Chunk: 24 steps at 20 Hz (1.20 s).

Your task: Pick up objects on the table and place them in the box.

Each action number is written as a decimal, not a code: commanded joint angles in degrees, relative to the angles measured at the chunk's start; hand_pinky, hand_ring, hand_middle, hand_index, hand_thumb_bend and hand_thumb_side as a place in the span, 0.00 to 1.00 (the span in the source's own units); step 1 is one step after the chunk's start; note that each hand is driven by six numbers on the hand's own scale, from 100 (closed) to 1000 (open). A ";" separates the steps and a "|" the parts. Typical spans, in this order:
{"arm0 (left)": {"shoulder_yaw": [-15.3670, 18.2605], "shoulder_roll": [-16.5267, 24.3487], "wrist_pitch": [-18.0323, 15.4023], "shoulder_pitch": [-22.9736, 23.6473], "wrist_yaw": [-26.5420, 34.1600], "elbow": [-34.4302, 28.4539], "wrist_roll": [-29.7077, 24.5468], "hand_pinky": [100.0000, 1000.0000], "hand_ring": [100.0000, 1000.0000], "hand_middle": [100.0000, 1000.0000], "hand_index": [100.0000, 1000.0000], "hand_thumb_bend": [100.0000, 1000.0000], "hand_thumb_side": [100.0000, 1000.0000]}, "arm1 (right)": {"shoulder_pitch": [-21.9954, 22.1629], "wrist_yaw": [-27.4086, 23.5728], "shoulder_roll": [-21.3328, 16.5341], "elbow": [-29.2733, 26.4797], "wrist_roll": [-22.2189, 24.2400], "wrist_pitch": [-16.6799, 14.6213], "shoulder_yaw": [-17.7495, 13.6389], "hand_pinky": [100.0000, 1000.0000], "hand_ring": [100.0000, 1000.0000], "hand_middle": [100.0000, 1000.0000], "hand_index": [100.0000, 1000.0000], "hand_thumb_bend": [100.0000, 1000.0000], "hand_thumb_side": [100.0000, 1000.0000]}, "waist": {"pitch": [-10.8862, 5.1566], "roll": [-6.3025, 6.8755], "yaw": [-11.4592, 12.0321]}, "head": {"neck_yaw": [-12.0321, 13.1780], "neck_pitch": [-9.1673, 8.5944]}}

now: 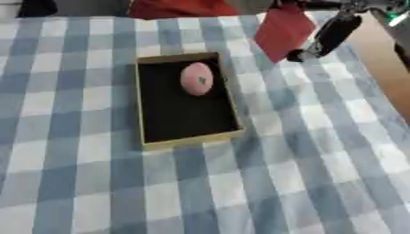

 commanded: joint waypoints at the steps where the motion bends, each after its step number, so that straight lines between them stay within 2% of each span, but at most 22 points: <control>1: 0.27 0.87 -0.12 -0.92 0.05 -0.86 -0.33 0.84 0.84 0.75 0.84 0.00 0.84 | -1.96 -0.64 0.43 -2.90 1.51 1.89 2.43 0.52 0.59 0.67 0.77 0.35 0.05 | -1.80 0.03 0.27 | -0.70 0.58; 6: 0.29 0.64 -0.19 -1.08 0.18 -0.86 -0.41 0.84 0.84 0.75 0.84 0.00 0.83 | -3.67 -1.05 3.62 -3.70 4.42 2.96 5.38 0.52 0.59 0.67 0.77 0.33 0.07 | -2.15 -0.20 0.80 | -1.10 1.08; 11: 0.26 0.50 -0.29 -1.47 0.25 -0.86 -0.46 0.84 0.84 0.75 0.84 0.00 0.83 | -3.87 -0.15 5.93 -3.78 5.28 3.52 7.17 0.52 0.59 0.67 0.76 0.33 0.09 | -2.34 -0.54 1.29 | -1.20 1.32; 18: 0.19 0.17 -0.39 -1.86 0.38 -0.86 -0.56 0.84 0.84 0.75 0.84 0.00 0.83 | -4.72 1.11 9.12 -0.59 5.57 3.58 8.69 0.52 0.59 0.67 0.76 0.32 0.11 | -2.29 -0.71 2.06 | -1.49 1.78; 24: 0.15 -0.11 -0.38 -1.91 0.48 -0.86 -0.60 0.84 0.84 0.75 0.84 0.00 0.83 | -5.48 3.89 11.48 3.26 4.60 2.91 9.27 0.52 0.60 0.67 0.77 0.35 0.14 | -2.20 -0.72 2.24 | -1.71 2.00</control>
